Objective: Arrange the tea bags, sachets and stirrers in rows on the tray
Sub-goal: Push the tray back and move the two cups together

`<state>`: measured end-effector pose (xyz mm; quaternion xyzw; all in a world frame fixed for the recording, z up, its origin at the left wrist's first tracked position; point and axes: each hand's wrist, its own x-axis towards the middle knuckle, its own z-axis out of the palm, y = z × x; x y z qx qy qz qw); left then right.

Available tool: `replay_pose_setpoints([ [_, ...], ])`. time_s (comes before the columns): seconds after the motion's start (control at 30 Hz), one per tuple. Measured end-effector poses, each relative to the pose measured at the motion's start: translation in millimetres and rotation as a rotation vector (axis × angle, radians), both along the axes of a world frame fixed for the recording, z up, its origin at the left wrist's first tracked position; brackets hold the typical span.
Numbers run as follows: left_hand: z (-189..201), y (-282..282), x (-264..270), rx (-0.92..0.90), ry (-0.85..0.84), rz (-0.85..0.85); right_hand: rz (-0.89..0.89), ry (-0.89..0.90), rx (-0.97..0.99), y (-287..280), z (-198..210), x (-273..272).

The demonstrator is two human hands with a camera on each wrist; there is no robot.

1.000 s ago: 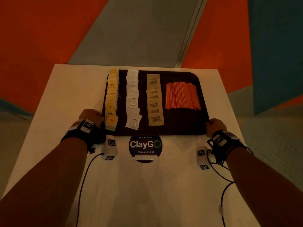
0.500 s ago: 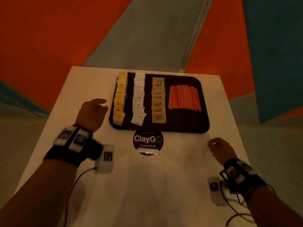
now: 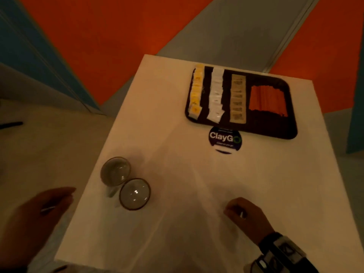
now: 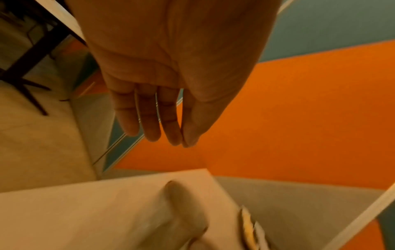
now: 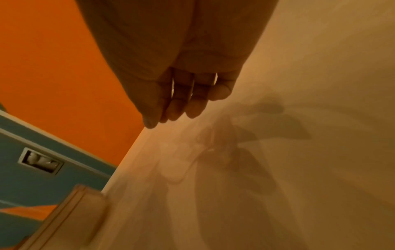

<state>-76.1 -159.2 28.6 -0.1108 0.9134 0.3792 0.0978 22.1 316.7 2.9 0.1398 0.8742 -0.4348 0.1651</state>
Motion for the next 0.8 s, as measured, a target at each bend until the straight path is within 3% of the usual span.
replay_pose_setpoints([
  [0.1, 4.8, 33.8, 5.8, 0.093, -0.109, 0.0, 0.045, 0.027, -0.037, -55.6, -2.2, -9.1],
  [0.27, -30.5, 59.1, -12.0, 0.132, -0.215, -0.126, 0.38, -0.169, -0.111, -153.8, -20.1, -26.7],
  [0.37, -41.0, 69.1, -21.6, 0.201, -0.196, -0.147, 0.418, -0.269, -0.224, -201.9, -22.3, -37.2],
  [0.5, -46.7, 66.8, -28.8, 0.203, -0.172, -0.236, 0.236, -0.379, -0.511, -235.0, -18.8, -50.8],
  [0.7, -42.2, 74.2, -30.6, 0.176, -0.179, -0.326, 0.018, -0.367, -0.763, -238.2, -19.8, -50.8],
  [0.8, -44.1, 77.9, -32.0, 0.196, -0.235, -0.322, -0.214, -0.393, -0.931, -233.9, -21.3, -51.3],
])
